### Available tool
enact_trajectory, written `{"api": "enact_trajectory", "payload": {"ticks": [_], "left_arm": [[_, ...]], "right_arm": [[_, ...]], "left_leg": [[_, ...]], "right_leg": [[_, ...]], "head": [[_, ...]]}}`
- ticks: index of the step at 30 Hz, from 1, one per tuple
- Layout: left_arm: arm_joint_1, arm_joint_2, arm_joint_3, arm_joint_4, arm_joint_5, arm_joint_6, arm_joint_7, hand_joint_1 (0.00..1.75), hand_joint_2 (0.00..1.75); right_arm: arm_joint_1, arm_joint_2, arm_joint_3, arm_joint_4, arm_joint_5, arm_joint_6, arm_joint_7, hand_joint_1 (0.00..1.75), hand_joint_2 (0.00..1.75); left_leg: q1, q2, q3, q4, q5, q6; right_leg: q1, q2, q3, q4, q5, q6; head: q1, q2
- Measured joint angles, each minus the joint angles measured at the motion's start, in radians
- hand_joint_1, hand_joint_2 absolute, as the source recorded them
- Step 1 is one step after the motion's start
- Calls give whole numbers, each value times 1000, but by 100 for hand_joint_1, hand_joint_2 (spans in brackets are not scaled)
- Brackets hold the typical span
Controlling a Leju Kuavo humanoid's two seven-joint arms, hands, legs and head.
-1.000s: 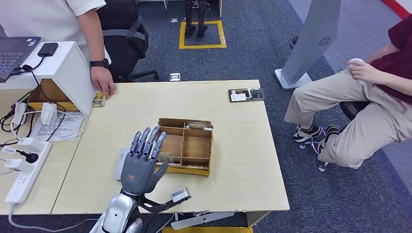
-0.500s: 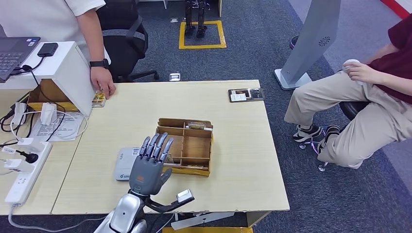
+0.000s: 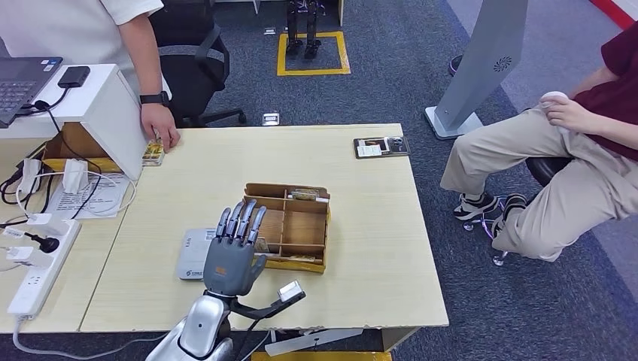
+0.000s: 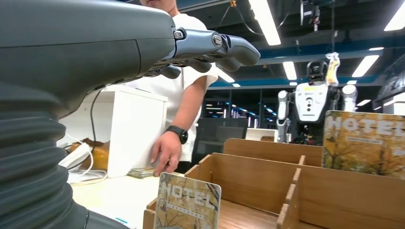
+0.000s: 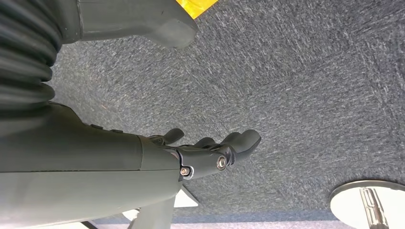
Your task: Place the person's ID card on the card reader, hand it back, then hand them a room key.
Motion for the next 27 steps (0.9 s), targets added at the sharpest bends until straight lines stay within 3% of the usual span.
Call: {"api": "enact_trajectory", "payload": {"ticks": [6,13,21,27], "left_arm": [[28,3,4,-20,3,1,-117,0,175],[45,7,9,-42,4,1,-141,0,175],[95,5,39,-120,25,1,-283,0,175],[114,-1,46,-146,35,1,-335,0,175]], "right_arm": [[0,0,-5,0,0,0,0,0,175],[0,0,-9,0,0,0,-1,0,175],[0,0,-21,0,1,0,-3,0,175],[0,0,-23,0,4,0,-10,0,175]], "left_leg": [[0,0,0,0,0,0],[0,0,0,0,0,0],[0,0,0,0,0,0],[0,0,0,0,0,0]], "right_leg": [[0,0,0,0,0,0],[0,0,0,0,0,0],[0,0,0,0,0,0],[0,0,0,0,0,0]], "head": [[0,0],[0,0],[0,0],[0,0]]}}
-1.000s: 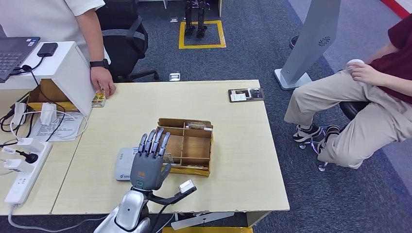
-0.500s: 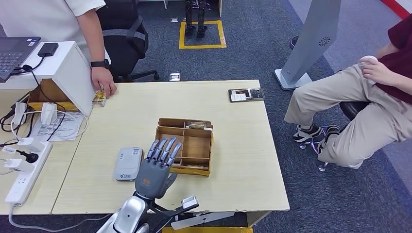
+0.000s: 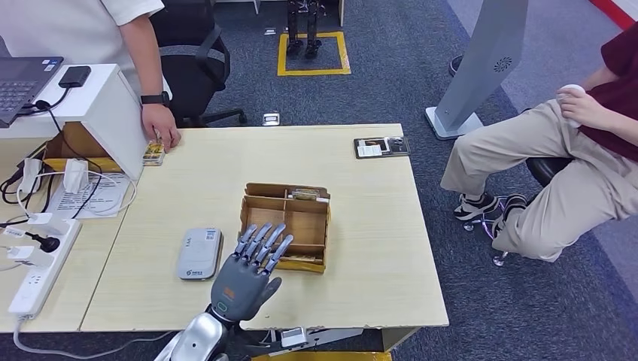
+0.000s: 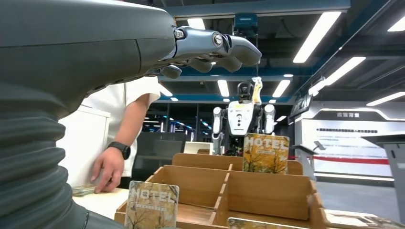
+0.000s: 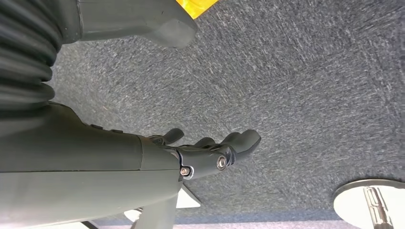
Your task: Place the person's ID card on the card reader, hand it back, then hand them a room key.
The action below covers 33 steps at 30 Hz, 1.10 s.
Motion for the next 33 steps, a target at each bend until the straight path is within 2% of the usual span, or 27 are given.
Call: {"api": "enact_trajectory", "payload": {"ticks": [21,33], "left_arm": [[-16,-53,0,65,40,0,-53,0,175],[-54,-88,-9,154,44,0,-42,0,175]], "right_arm": [[-4,0,-1,0,14,0,-5,0,175],[-6,0,-1,0,22,0,-6,0,175]], "left_leg": [[0,0,0,0,0,0],[0,0,0,0,0,0]], "right_leg": [[0,0,0,0,0,0],[0,0,0,0,0,0]], "head": [[0,0],[0,0]]}}
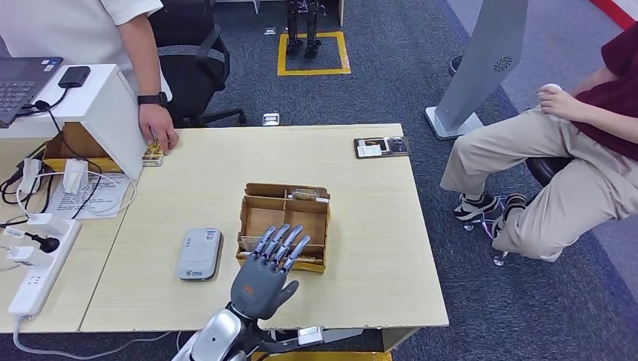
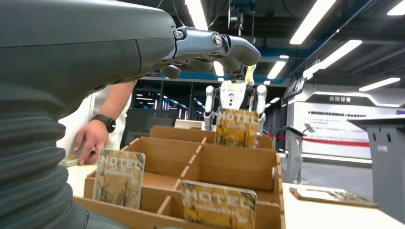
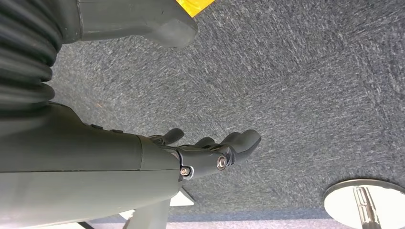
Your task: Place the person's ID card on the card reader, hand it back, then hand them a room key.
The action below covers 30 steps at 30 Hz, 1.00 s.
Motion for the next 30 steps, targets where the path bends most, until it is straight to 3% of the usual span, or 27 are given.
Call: {"api": "enact_trajectory", "payload": {"ticks": [15,24,30], "left_arm": [[-65,-43,-33,152,-60,0,139,0,175],[-76,-54,-36,180,-74,0,177,0,175],[-81,-54,-38,182,-78,0,247,0,175]], "right_arm": [[-3,0,0,6,4,0,6,0,175],[-3,0,0,6,6,0,15,0,175],[-3,0,0,6,6,0,16,0,175]], "left_leg": [[0,0,0,0,0,0],[0,0,0,0,0,0],[0,0,0,0,0,0]], "right_leg": [[0,0,0,0,0,0],[0,0,0,0,0,0],[0,0,0,0,0,0]], "head": [[0,0],[0,0],[0,0]]}}
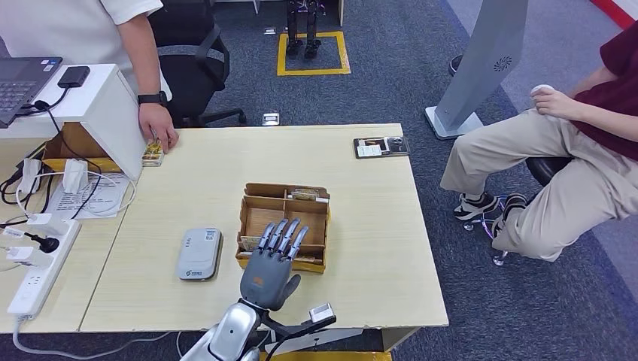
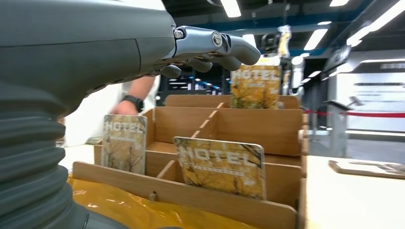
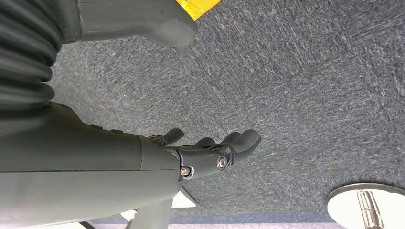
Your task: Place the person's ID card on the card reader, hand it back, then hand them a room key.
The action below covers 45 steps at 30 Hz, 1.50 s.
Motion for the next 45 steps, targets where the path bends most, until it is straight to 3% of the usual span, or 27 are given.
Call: {"api": "enact_trajectory", "payload": {"ticks": [1,4,5,8,9,21,32,45], "left_arm": [[-1,0,-1,0,0,0,11,2,175],[-6,1,-6,0,0,0,43,45,175],[-7,1,-8,0,0,0,47,83,175],[-9,1,-12,0,0,0,51,171,175],[-9,2,-13,0,0,0,52,175,175],[-18,6,-21,22,2,0,8,175,175],[-20,8,-27,36,77,6,-143,175,175],[-20,8,-34,44,120,10,-183,175,175]], "right_arm": [[0,0,0,0,0,0,0,0,175],[0,0,0,0,1,0,1,0,175],[0,0,0,0,2,0,2,0,175],[0,0,0,0,4,0,7,0,175],[0,0,0,0,4,0,7,0,175],[-2,0,1,2,15,0,5,0,175],[-6,0,5,8,16,0,0,0,175],[-7,0,9,10,11,0,0,0,175]], "left_leg": [[0,0,0,0,0,0],[0,0,0,0,0,0],[0,0,0,0,0,0],[0,0,0,0,0,0],[0,0,0,0,0,0],[0,0,0,0,0,0],[0,0,0,0,0,0],[0,0,0,0,0,0]], "right_leg": [[0,0,0,0,0,0],[0,0,0,0,0,0],[0,0,0,0,0,0],[0,0,0,0,0,0],[0,0,0,0,0,0],[0,0,0,0,0,0],[0,0,0,0,0,0],[0,0,0,0,0,0]], "head": [[0,0],[0,0],[0,0],[0,0],[0,0],[0,0],[0,0],[0,0]]}}
